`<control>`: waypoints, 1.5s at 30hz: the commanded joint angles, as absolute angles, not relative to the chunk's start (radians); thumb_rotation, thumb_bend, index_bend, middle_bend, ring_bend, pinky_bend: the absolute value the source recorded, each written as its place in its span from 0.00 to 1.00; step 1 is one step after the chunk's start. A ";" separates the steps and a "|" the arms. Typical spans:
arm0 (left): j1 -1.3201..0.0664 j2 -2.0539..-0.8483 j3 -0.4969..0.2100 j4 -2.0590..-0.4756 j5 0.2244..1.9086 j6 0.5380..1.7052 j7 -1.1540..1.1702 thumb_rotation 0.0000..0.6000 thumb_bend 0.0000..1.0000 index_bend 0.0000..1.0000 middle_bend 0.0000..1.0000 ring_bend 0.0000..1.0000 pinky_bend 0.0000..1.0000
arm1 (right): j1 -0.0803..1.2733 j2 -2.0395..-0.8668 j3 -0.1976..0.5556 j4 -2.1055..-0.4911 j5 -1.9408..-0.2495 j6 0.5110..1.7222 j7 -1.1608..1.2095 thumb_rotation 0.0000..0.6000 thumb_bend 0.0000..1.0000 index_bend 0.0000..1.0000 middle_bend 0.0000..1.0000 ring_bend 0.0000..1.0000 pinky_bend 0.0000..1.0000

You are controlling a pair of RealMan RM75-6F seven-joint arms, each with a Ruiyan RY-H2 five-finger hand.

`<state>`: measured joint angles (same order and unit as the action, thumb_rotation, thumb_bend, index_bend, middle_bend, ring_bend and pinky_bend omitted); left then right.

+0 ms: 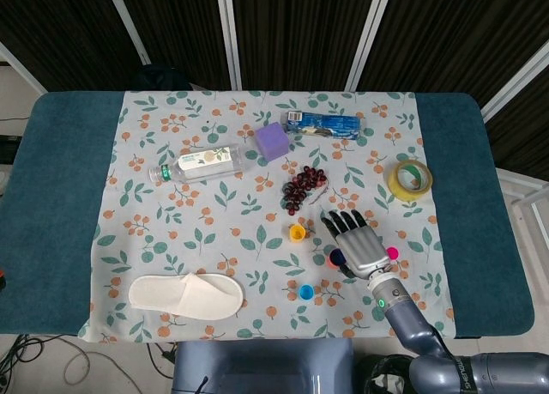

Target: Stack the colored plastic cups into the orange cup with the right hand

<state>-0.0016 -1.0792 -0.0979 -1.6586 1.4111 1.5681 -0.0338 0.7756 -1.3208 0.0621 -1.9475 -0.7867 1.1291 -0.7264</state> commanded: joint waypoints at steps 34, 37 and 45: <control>-0.003 -1.076 -0.102 -1.662 1.399 1.560 -0.044 1.00 0.82 0.09 0.00 0.00 0.10 | 1.002 -1.635 0.211 -1.660 -0.514 1.099 -0.780 1.00 0.36 0.34 0.00 0.00 0.00; -0.002 -1.076 -0.103 -1.662 1.398 1.562 -0.044 1.00 0.82 0.09 0.00 0.00 0.10 | 1.004 -1.642 0.212 -1.640 -0.504 1.091 -0.778 1.00 0.36 0.34 0.00 0.00 0.00; -0.003 -1.075 -0.103 -1.662 1.396 1.557 -0.044 1.00 0.82 0.09 0.00 0.00 0.10 | 1.012 -1.652 0.215 -1.603 -0.487 1.076 -0.779 1.00 0.36 0.37 0.00 0.00 0.00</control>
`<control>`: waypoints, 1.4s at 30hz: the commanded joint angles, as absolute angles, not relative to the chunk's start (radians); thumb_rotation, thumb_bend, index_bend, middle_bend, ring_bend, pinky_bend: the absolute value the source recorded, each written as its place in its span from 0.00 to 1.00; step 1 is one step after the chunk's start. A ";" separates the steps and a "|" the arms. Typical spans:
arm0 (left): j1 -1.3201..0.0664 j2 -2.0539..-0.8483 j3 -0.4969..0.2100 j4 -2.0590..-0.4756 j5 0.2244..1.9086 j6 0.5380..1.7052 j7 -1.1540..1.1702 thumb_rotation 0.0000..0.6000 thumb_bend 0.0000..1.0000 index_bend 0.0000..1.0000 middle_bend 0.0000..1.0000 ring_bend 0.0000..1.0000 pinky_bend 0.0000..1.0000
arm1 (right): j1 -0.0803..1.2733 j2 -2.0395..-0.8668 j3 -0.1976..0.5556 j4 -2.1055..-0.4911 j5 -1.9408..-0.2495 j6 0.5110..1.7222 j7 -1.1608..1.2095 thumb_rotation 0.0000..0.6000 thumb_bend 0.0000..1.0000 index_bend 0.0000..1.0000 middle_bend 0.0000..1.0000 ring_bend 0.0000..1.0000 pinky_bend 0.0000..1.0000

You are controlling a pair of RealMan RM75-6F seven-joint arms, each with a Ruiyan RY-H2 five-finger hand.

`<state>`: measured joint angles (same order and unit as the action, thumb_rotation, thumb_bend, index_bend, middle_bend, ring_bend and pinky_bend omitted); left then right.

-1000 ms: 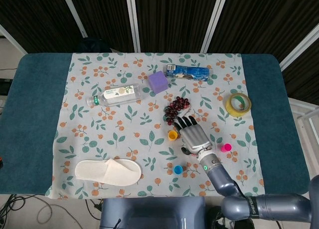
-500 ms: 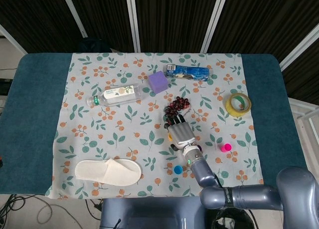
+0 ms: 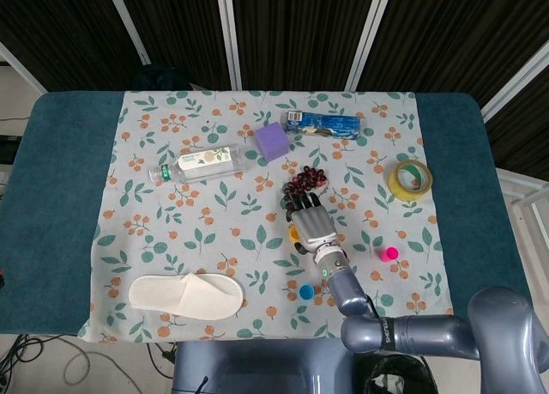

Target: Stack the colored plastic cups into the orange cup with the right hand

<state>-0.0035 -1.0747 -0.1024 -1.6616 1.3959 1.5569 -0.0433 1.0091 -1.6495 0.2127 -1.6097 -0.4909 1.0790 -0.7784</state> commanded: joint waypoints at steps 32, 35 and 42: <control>-0.003 -1.074 -0.103 -1.657 1.395 1.558 -0.045 1.00 0.82 0.10 0.00 0.00 0.10 | 1.018 -1.649 0.217 -1.572 -0.459 1.051 -0.763 1.00 0.36 0.49 0.00 0.00 0.00; -0.003 -1.074 -0.102 -1.657 1.396 1.557 -0.044 1.00 0.82 0.10 0.00 0.00 0.10 | 1.015 -1.640 0.218 -1.586 -0.463 1.053 -0.759 1.00 0.36 0.49 0.00 0.00 0.00; -0.003 -1.074 -0.102 -1.657 1.395 1.556 -0.046 1.00 0.82 0.10 0.00 0.00 0.10 | 0.997 -1.573 0.210 -1.697 -0.512 1.093 -0.759 1.00 0.36 0.49 0.00 0.00 0.00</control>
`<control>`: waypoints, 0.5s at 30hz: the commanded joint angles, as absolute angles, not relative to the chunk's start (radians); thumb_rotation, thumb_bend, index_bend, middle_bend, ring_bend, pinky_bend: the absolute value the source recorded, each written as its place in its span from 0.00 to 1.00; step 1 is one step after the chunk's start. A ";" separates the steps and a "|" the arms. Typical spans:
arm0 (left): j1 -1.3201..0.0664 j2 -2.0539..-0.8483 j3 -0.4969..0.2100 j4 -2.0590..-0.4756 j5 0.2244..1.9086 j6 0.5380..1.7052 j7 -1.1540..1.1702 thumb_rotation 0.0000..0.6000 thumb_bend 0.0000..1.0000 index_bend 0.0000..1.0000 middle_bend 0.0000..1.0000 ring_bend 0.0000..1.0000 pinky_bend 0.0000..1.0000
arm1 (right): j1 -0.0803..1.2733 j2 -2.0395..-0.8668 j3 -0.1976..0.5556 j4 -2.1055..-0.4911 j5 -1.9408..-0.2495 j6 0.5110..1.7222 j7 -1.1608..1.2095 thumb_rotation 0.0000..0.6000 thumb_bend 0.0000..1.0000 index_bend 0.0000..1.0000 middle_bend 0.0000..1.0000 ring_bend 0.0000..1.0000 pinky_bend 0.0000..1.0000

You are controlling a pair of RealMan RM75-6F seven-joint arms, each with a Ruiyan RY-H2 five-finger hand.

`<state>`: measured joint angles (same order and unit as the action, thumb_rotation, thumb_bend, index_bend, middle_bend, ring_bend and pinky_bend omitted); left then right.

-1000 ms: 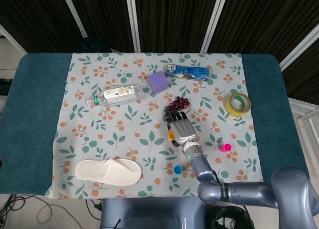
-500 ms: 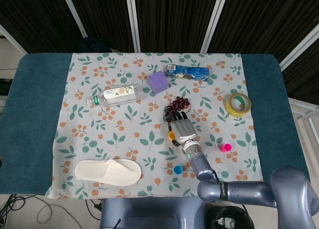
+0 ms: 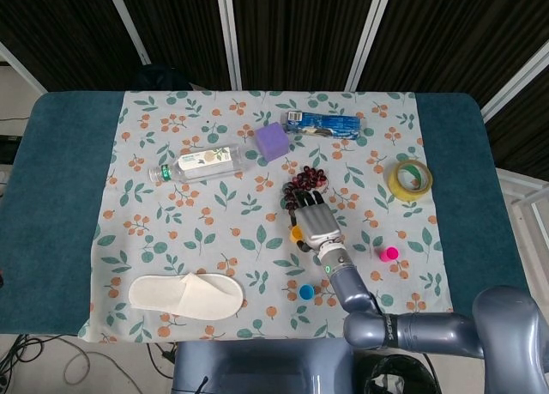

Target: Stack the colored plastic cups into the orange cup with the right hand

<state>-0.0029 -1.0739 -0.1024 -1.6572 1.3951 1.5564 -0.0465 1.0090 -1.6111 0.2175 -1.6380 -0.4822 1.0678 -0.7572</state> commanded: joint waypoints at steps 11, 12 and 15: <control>-0.003 -1.076 -0.098 -1.661 1.403 1.559 -0.035 1.00 0.82 0.10 0.00 0.00 0.10 | 0.892 -1.341 0.118 -2.012 -0.668 1.209 -0.753 1.00 0.36 0.49 0.00 0.00 0.00; -0.003 -1.077 -0.098 -1.661 1.405 1.560 -0.033 1.00 0.82 0.10 0.00 0.00 0.10 | 0.882 -1.321 0.109 -2.031 -0.682 1.215 -0.749 1.00 0.36 0.49 0.00 0.00 0.00; -0.002 -1.078 -0.097 -1.662 1.406 1.561 -0.030 1.00 0.82 0.10 0.00 0.00 0.10 | 0.857 -1.281 0.088 -2.063 -0.715 1.223 -0.735 1.00 0.36 0.49 0.00 0.00 0.00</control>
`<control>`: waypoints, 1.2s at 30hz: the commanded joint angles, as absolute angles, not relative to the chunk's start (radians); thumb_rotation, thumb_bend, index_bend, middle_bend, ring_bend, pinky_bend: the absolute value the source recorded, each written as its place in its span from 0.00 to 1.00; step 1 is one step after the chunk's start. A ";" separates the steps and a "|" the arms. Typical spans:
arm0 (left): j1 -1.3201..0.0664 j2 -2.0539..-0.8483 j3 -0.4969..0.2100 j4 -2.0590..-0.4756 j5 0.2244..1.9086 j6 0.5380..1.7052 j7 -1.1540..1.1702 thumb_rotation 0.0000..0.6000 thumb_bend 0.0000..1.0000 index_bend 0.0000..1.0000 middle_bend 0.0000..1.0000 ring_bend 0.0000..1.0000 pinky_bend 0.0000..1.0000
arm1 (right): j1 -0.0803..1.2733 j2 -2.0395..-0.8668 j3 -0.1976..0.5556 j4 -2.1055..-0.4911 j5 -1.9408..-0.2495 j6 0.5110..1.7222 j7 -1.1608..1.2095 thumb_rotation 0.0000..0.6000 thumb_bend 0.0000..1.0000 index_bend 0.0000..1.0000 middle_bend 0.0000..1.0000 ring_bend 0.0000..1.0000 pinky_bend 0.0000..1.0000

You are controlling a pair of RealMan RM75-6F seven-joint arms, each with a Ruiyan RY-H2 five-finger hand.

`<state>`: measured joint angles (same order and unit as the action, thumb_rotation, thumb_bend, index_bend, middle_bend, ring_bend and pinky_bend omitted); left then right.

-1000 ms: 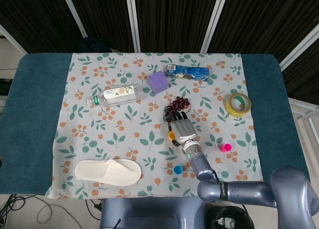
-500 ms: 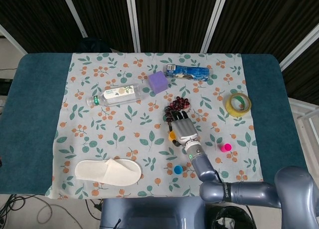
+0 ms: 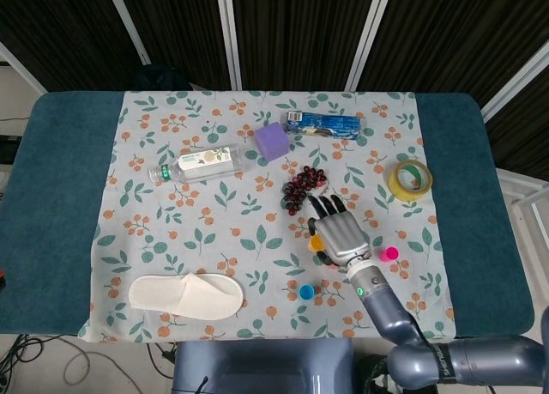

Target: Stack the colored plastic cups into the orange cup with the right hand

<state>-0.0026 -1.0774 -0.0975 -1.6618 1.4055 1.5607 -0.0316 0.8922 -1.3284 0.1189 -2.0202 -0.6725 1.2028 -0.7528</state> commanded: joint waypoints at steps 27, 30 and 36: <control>-0.001 -1.080 -0.096 -1.661 1.404 1.562 -0.021 1.00 0.82 0.10 0.00 0.00 0.10 | 0.773 -1.269 0.031 -1.999 -0.807 1.162 -0.655 1.00 0.36 0.49 0.00 0.00 0.00; -0.001 -1.079 -0.097 -1.661 1.403 1.562 -0.022 1.00 0.82 0.10 0.00 0.00 0.10 | 0.775 -1.280 0.037 -1.986 -0.796 1.156 -0.656 1.00 0.36 0.49 0.00 0.00 0.00; -0.002 -1.079 -0.097 -1.661 1.403 1.561 -0.023 1.00 0.82 0.10 0.00 0.00 0.10 | 0.776 -1.302 0.043 -1.959 -0.781 1.145 -0.656 1.00 0.36 0.49 0.00 0.00 0.00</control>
<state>-0.0015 -1.0789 -0.0970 -1.6609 1.4028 1.5611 -0.0227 0.7754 -1.2999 0.0423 -1.9613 -0.7829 1.1466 -0.6564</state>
